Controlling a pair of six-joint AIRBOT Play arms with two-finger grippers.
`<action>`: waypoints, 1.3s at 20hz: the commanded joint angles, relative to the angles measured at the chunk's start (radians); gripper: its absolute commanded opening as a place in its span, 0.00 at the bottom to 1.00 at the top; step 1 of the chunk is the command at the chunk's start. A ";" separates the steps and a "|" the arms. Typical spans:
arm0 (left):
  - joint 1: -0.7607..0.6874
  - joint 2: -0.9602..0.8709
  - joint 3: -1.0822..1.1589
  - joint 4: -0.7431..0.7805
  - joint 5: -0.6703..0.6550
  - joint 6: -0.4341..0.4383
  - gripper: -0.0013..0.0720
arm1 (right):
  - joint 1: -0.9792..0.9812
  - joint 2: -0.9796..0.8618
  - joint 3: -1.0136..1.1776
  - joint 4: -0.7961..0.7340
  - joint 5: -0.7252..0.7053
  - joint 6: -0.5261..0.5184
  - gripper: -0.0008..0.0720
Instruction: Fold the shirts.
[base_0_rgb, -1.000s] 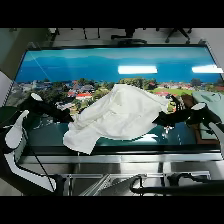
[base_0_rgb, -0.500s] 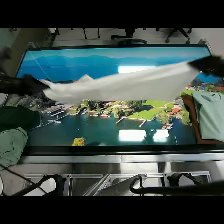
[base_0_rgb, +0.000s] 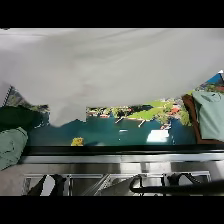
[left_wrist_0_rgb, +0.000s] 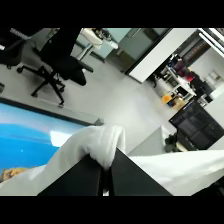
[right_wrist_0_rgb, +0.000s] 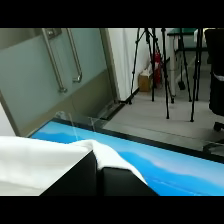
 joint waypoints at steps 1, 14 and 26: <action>-0.031 0.034 0.009 -0.050 0.039 -0.029 0.04 | 0.033 0.020 0.027 -0.048 0.003 0.010 0.04; -0.755 -0.504 -0.195 0.961 0.442 -0.138 0.04 | 0.182 -0.455 -0.472 -0.164 -0.158 -0.127 0.04; -0.737 -1.007 0.183 0.861 0.241 -0.051 0.95 | 0.205 -0.724 -0.438 -0.235 -0.222 -0.195 0.41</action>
